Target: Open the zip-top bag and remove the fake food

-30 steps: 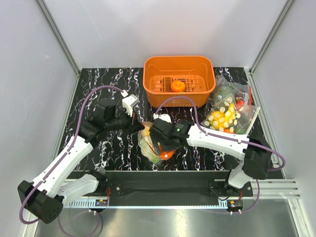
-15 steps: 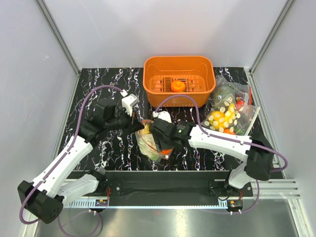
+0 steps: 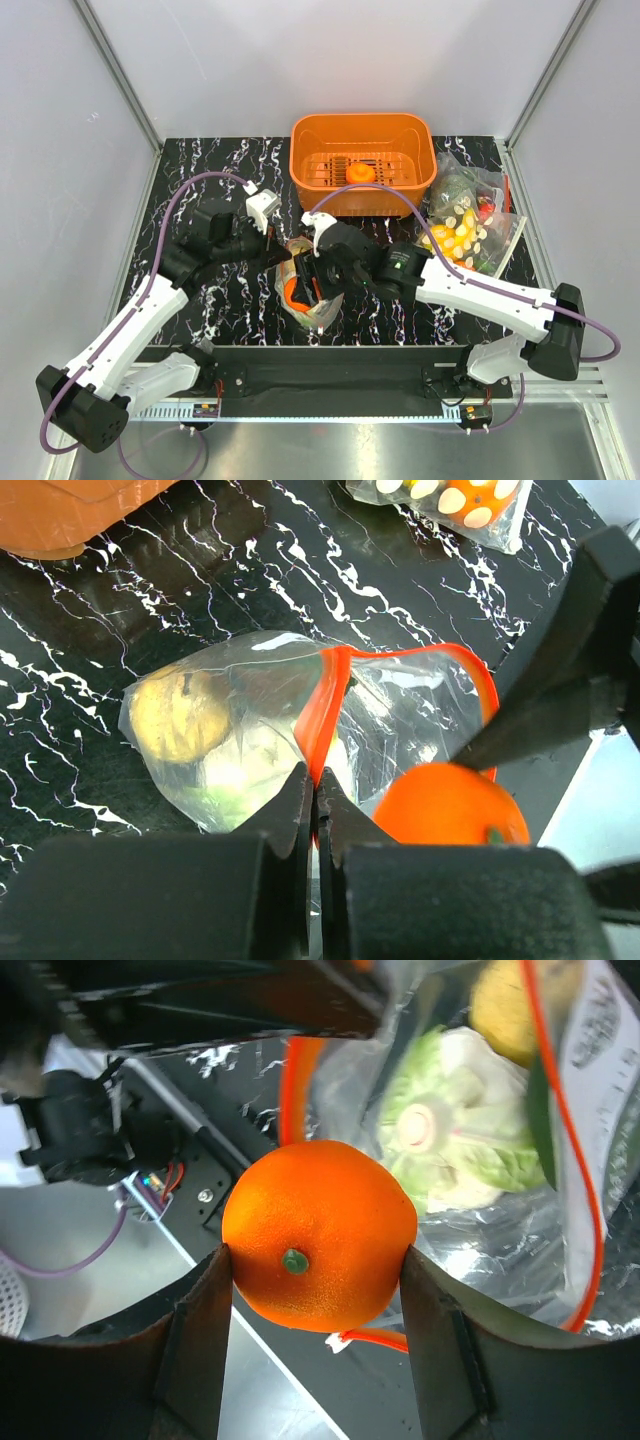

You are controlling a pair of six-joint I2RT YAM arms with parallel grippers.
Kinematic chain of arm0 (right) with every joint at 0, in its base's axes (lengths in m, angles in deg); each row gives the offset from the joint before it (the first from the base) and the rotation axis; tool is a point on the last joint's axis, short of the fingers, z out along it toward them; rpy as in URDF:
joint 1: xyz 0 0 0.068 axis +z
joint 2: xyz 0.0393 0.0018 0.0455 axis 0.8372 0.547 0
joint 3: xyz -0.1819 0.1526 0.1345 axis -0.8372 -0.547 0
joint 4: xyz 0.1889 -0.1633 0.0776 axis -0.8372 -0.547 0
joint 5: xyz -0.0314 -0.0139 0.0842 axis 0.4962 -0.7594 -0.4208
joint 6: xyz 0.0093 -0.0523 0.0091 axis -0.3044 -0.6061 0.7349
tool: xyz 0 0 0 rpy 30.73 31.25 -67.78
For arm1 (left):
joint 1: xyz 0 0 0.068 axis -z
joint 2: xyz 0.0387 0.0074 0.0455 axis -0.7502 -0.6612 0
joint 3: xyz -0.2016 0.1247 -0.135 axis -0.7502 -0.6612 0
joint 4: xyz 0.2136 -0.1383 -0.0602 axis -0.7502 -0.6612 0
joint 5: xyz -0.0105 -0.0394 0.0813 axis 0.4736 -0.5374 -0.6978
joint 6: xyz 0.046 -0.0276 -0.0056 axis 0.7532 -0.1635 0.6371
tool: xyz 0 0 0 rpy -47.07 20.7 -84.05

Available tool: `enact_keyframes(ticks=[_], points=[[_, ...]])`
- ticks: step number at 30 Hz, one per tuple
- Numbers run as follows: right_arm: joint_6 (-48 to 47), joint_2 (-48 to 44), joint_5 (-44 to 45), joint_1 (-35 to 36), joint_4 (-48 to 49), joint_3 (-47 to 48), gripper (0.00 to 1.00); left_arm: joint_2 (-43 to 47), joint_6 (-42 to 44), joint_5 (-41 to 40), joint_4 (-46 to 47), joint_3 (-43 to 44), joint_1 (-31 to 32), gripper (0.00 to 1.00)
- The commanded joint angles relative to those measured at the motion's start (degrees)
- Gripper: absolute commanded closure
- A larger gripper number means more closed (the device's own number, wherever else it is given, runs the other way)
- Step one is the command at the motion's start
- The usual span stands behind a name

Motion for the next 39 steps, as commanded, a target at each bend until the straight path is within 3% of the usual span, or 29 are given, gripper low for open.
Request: enact_keyframes(ticks=[1,12,16,25,30,39], points=[[-4.3,-2.4,-4.6,0.5,1.6,4.6,0.68,0.0,0.0,-0.6,3.2,0.3,-0.2,1.0],[-9.8,-6.4,5.4,-0.7,-9.8,13.0,0.69,-0.2,0.0,-0.8,3.0,0.3,-0.3,1.0],[-12.7,-7.7,7.4,-4.6,-11.7,13.8,0.69,-0.1,0.1,-0.9,3.0,0.3,-0.2,1.0],[-20.2,-4.9,1.6,-24.5,-5.1,10.9,0.69,-0.2,0.2,-1.2,3.0,0.3,-0.2,1.0],[-20.1,-1.3,-5.0,-35.7,3.3,10.1,0.69,-0.5,0.2,-1.5,2.8,0.2,-0.2,1.0],[-18.9,9.8,-8.8,-45.4,12.0,12.9,0.7,-0.7,0.1,-1.0,3.0,0.2,-0.3,1.0]])
